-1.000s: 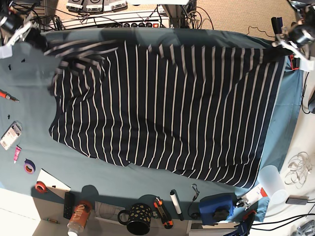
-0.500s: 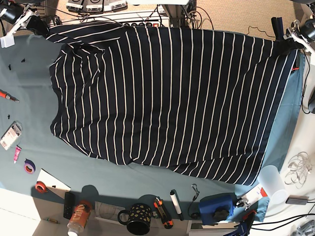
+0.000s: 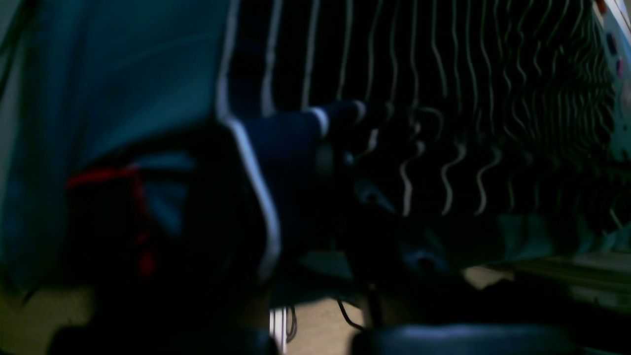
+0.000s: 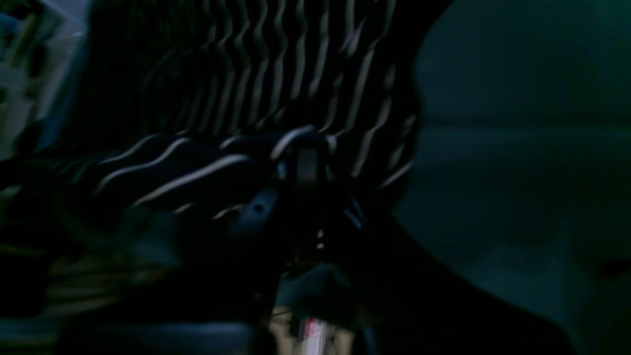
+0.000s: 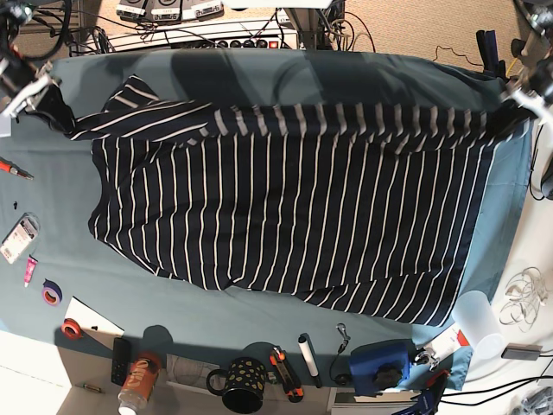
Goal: Layout the t-shirt on the table in an organized manner, then fold the t-shirt properly
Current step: 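Lift the held shirt edge with both grippers and fold it over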
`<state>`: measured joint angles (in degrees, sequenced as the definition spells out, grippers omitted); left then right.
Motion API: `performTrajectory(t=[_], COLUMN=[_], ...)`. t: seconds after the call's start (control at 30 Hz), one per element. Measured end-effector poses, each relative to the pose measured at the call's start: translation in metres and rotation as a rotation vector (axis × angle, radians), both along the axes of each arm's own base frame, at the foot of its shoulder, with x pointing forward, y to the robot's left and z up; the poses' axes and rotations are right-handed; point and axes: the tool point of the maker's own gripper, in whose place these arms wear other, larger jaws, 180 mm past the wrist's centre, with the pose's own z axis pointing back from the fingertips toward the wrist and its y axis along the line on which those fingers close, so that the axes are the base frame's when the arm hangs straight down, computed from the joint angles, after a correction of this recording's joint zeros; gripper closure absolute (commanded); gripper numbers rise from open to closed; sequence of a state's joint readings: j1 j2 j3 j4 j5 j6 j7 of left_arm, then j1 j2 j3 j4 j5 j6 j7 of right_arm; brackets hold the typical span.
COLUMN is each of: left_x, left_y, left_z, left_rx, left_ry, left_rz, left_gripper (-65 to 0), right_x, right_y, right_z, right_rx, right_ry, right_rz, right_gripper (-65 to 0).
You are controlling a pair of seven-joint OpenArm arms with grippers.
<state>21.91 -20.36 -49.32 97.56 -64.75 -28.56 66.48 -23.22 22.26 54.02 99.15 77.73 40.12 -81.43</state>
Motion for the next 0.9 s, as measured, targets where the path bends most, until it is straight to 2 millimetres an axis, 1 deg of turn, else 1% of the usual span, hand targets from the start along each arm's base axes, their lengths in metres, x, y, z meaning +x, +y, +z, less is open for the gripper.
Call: performTrajectory(t=[0.07,0.13,0.2,0.23,0.33,0.4,0.47,0.6,0.67,0.73,0.8,0.83,0.9], left_x=[0.013,0.029,0.041,0.047,0.066,0.078,0.086,0.098,0.108,0.112,0.117,0.120,0.126], left_y=[-0.014,-0.022,-0.017,-0.012,-0.006,-0.006,-0.012,-0.028,-0.026,-0.020,-0.023,-0.026,-0.033], left_z=[-0.008,-0.011,-0.014,-0.013,-0.001,0.005,0.005,-0.004,-0.001,-0.002,0.000,0.001,0.001], left_rx=[0.031,0.074,0.106,0.125,0.157,0.176,0.207,0.312,0.333,0.367,0.376,0.375,0.370], left_ry=[0.001,-0.015,0.012,0.017,-0.028,-0.059,-0.060,-0.086,-0.113,-0.101,-0.108,-0.115,-0.128], left_rz=[-0.043,-0.065,-0.021,-0.002,0.018,0.018,-0.010,-0.067,-0.010,0.023,0.010,0.002,-0.038], left_gripper=[0.0,0.0,0.0,0.0,0.0,0.0,0.0,0.0,0.0,0.0,0.0,0.0,0.0], right_x=[0.001,0.001,0.006,0.012,0.030,0.041,0.054,0.082,0.090,0.095,0.101,0.103,0.104], right_y=[-0.003,-0.003,0.000,0.003,0.008,0.008,0.006,0.001,-0.004,-0.009,-0.014,-0.016,-0.022], right_z=[-0.013,-0.030,-0.042,-0.044,-0.047,-0.049,-0.045,-0.031,-0.027,-0.023,-0.020,-0.020,-0.034], right_rx=[-0.023,-0.046,-0.062,-0.068,-0.115,-0.160,-0.201,-0.270,-0.315,-0.348,-0.369,-0.358,-0.322], right_ry=[0.049,0.113,0.136,0.125,0.100,0.095,0.068,-0.014,-0.029,-0.052,-0.079,-0.093,-0.065], right_rz=[-0.006,-0.002,0.007,0.012,0.026,0.036,0.033,0.015,0.007,-0.005,-0.020,-0.034,-0.059], right_gripper=[0.0,0.0,0.0,0.0,0.0,0.0,0.0,0.0,0.0,0.0,0.0,0.0,0.0])
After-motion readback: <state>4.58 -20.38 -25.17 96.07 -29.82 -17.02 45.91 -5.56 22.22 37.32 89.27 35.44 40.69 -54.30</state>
